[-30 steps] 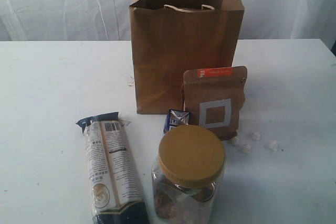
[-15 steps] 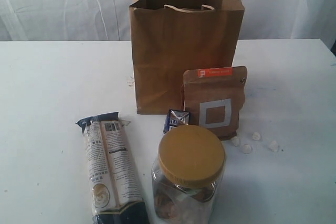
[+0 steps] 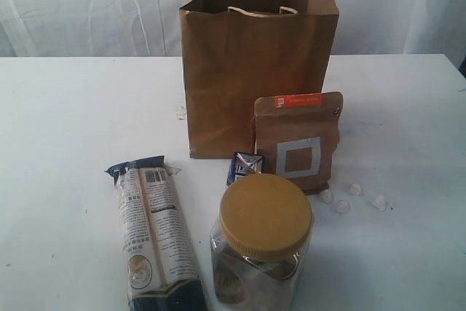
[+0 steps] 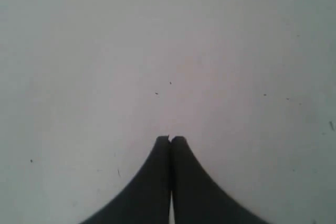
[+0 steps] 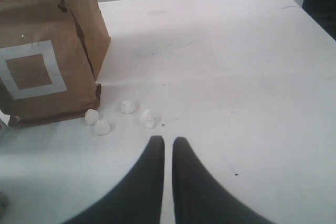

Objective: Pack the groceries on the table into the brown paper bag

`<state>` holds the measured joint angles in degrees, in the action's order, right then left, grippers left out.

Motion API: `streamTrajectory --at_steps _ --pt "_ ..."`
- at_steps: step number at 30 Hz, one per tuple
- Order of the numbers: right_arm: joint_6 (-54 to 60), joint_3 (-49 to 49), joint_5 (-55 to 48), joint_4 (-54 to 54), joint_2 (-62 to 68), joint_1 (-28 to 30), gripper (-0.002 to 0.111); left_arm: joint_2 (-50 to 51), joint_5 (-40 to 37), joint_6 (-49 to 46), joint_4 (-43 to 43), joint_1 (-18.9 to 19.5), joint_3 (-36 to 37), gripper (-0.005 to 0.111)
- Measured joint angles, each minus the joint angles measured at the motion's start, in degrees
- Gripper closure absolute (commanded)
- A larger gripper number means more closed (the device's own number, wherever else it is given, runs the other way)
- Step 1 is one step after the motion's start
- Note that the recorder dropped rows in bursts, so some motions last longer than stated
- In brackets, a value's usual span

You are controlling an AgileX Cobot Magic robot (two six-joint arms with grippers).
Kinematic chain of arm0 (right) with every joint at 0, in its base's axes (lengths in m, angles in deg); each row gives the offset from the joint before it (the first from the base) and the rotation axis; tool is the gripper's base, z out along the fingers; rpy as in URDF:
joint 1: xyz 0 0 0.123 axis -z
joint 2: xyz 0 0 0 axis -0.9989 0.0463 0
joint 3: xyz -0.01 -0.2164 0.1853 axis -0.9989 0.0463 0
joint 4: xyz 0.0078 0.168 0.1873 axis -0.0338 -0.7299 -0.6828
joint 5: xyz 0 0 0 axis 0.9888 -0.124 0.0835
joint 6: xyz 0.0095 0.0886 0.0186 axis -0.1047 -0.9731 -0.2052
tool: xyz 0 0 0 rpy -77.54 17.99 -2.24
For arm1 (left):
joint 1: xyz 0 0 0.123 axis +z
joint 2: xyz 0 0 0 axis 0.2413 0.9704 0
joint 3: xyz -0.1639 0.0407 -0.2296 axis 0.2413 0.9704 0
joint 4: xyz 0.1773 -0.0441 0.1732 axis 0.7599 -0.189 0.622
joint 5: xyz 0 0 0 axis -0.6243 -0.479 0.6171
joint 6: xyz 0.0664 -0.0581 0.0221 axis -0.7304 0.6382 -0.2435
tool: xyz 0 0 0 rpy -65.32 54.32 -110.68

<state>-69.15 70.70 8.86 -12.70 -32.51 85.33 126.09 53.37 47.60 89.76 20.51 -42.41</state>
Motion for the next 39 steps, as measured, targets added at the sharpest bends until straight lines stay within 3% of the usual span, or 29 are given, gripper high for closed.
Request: streamTrajectory --at_steps 3,8,11,15,21,29,35,39 --pt "0.00 0.00 0.00 0.00 0.00 0.00 0.102 -7.48 0.06 -7.64 -12.50 0.00 3.08 0.107" --pt "0.00 0.00 0.00 0.00 0.00 0.00 0.102 -24.24 -0.29 -31.38 -42.85 0.00 3.38 0.107" --pt "0.00 0.00 0.00 0.00 0.00 0.00 0.102 -34.30 -0.84 -39.70 -50.48 0.00 3.38 0.107" --pt "0.00 0.00 0.00 0.00 0.00 0.00 0.102 -46.57 -2.54 -44.38 -52.92 0.00 2.59 0.107" --pt "0.00 0.00 0.00 0.00 0.00 0.00 0.102 -56.96 -3.06 -53.22 -53.24 0.00 1.60 0.107" --pt "0.13 0.00 0.00 0.00 0.00 0.00 0.102 -58.62 -14.97 -58.52 -54.68 0.00 4.71 0.107" --pt "4.02 0.00 1.62 2.45 0.00 0.00 0.102 -58.74 -10.87 -58.75 -61.82 0.00 13.39 0.107" --pt "5.34 0.00 2.09 4.20 0.00 0.00 0.102 -58.84 -10.87 -61.22 -63.52 0.00 14.20 0.107"
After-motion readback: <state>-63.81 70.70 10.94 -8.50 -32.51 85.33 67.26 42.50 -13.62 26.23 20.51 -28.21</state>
